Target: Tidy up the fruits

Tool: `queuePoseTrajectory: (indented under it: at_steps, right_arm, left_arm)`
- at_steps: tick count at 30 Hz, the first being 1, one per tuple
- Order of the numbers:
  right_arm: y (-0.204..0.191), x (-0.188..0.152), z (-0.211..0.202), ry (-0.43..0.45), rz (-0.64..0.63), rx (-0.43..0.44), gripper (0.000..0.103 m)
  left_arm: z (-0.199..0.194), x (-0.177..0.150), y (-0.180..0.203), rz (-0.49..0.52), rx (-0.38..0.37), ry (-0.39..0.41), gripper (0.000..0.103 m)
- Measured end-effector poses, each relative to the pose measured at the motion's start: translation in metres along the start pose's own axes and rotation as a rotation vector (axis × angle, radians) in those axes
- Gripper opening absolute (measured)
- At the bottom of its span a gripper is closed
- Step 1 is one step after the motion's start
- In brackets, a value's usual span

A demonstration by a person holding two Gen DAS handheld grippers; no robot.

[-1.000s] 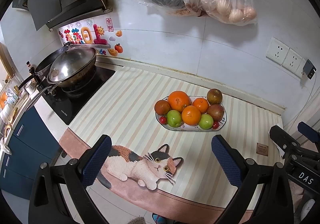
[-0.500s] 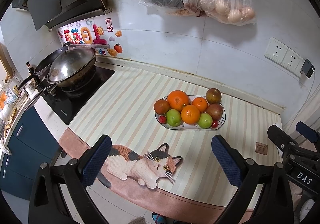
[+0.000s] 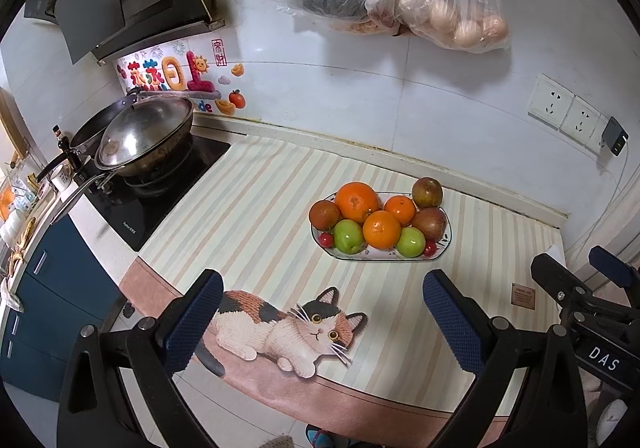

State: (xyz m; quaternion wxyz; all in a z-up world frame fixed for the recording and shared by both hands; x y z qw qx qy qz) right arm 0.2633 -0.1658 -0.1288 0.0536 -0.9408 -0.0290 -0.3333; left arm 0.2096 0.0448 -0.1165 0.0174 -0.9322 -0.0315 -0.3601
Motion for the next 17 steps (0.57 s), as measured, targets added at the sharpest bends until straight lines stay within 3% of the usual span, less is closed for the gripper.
queuePoseTrajectory:
  at_steps: [17]
  right_arm:
    - [-0.003, -0.0004, -0.0019, 0.003, 0.002, 0.003, 0.101]
  left_arm:
    - [-0.0035, 0.0007, -0.0059, -0.002, 0.001, 0.009, 0.102]
Point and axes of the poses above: each gripper's, at about its wrist camera, not at the fingertips, and z roughly the way its jaws point, y to its right, x to its top, the point moved 6 cm from there along z, roughly the way its jaws point, and after that the axes turned 3 degrees about x, right-handed, at the moved point
